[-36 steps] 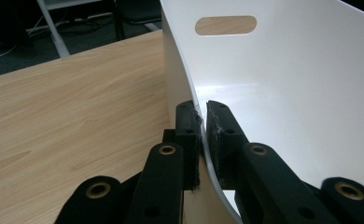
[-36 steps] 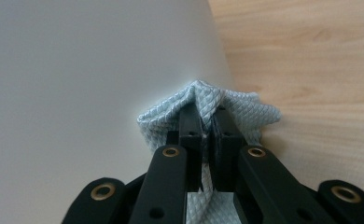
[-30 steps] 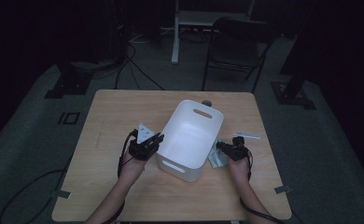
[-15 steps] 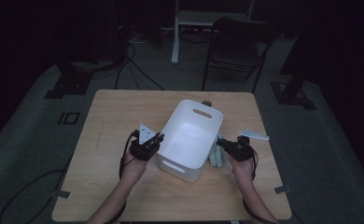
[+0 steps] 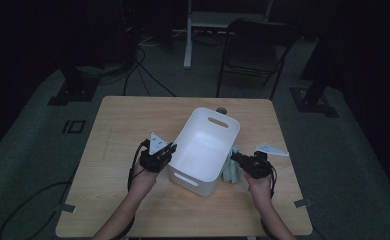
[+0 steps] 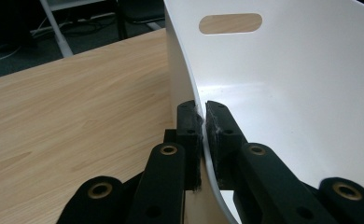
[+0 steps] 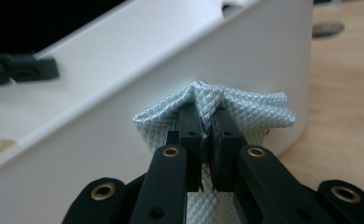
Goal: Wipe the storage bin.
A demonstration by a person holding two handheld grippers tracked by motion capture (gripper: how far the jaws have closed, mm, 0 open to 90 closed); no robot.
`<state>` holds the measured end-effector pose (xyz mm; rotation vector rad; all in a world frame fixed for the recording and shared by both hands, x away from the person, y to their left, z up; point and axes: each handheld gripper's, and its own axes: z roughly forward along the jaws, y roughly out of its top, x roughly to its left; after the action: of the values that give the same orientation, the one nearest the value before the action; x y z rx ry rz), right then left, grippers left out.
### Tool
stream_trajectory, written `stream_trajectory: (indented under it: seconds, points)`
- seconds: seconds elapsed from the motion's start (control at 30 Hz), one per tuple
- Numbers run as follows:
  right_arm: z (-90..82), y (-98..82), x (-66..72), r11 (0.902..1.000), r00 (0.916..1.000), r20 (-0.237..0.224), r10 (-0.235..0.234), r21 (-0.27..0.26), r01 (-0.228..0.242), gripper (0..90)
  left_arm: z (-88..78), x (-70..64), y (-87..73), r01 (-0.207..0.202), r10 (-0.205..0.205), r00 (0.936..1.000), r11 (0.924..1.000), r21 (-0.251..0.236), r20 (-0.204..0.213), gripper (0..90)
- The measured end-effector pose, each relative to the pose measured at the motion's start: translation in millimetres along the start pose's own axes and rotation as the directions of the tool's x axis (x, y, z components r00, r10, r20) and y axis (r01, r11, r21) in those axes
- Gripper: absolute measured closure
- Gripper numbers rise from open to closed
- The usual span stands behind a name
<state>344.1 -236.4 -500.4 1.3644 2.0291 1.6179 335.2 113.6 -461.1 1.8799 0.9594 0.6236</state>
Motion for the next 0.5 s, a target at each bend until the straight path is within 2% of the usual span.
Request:
stream_trajectory:
  seconds: [0.23,0.33,0.47,0.5]
  points:
    - [15.9,-23.0,-13.4,0.9969,0.9991,0.033,0.025,0.074,-0.028,85.3,-0.2,0.7,0.1,0.006,-0.006,1.0,1.0,0.001,0.003,84.4]
    - [25.4,-33.2,-21.7,0.9902,0.9976,0.048,0.05,0.128,-0.056,85.3,-0.3,0.8,0.1,0.006,-0.006,1.0,1.0,0.001,-0.001,84.3]
    - [28.8,-37.6,-22.1,0.9842,0.9958,0.065,0.065,0.161,-0.075,85.3,0.3,-0.4,0.2,0.017,-0.017,0.9997,0.9999,0.002,-0.017,84.5]
    - [27.3,-36.4,-19.9,0.9847,0.9962,0.068,0.054,0.162,-0.065,85.4,0.2,-0.9,0.3,0.009,-0.009,0.9996,1.0,0.004,-0.026,84.6]
